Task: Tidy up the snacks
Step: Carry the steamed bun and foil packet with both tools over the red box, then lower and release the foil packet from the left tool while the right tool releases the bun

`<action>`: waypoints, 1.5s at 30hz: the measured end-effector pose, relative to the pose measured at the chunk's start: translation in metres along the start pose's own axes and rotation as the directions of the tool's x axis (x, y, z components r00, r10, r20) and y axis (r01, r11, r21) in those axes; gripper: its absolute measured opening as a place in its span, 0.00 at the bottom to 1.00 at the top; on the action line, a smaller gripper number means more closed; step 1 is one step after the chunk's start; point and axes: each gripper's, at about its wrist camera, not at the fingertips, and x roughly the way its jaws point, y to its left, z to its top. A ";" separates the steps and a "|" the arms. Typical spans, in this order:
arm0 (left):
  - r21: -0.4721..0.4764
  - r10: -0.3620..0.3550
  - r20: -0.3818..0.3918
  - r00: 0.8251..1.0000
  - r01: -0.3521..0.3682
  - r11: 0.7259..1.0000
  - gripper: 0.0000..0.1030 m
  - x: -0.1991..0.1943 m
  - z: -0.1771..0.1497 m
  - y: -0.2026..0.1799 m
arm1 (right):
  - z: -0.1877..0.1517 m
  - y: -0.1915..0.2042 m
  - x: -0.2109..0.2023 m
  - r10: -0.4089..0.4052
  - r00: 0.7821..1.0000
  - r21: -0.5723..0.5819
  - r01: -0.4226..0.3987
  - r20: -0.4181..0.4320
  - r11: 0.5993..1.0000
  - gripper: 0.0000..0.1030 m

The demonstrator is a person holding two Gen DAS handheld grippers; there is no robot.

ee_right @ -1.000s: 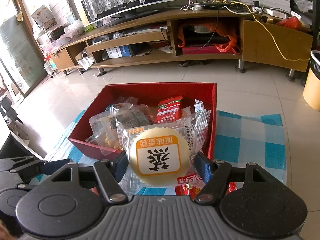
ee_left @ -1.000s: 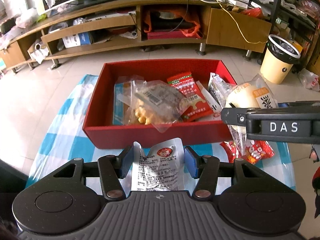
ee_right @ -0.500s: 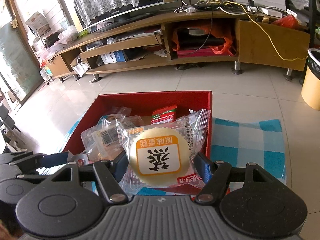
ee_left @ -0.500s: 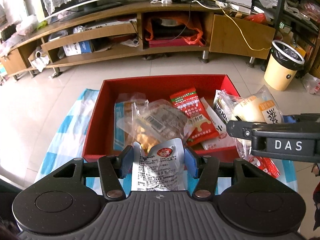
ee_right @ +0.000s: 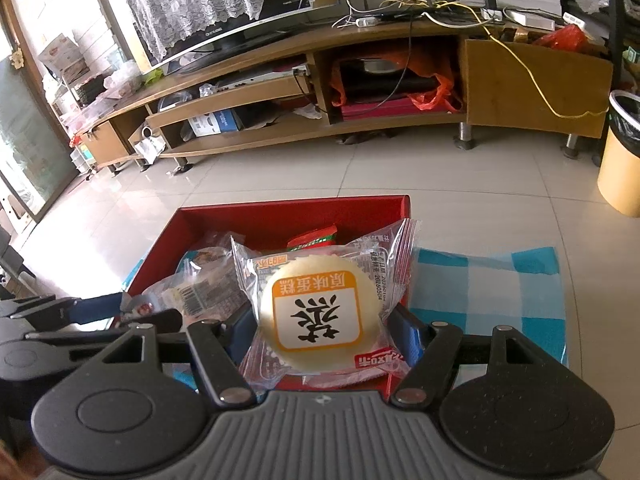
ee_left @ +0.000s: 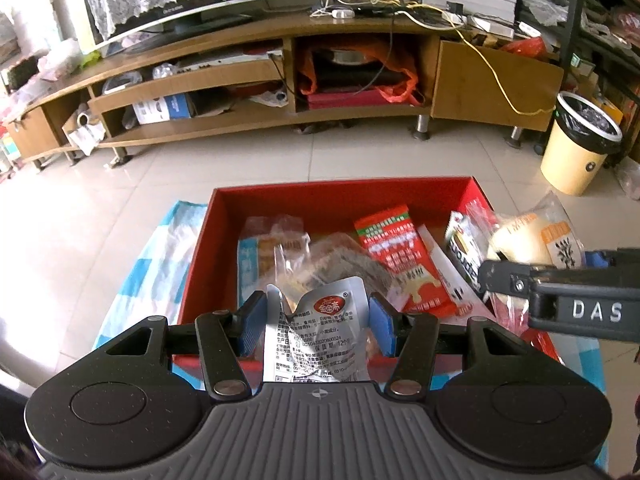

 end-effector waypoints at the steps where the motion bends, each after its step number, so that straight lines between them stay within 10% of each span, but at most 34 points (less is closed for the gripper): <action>1: -0.006 0.001 0.001 1.000 -0.001 1.000 0.60 0.002 0.003 0.001 | 0.001 -0.001 0.002 -0.001 1.000 0.002 0.001 -0.002 1.000 0.67; 27: -0.013 0.039 -0.039 0.998 -0.039 0.999 0.62 0.057 0.030 0.005 | 0.027 -0.001 0.063 -0.009 0.998 0.012 0.010 -0.058 1.000 0.71; 45: -0.036 0.045 -0.018 0.999 -0.046 0.998 0.86 0.034 0.024 0.011 | 0.025 0.000 0.047 -0.025 0.999 0.011 0.025 -0.041 1.000 0.73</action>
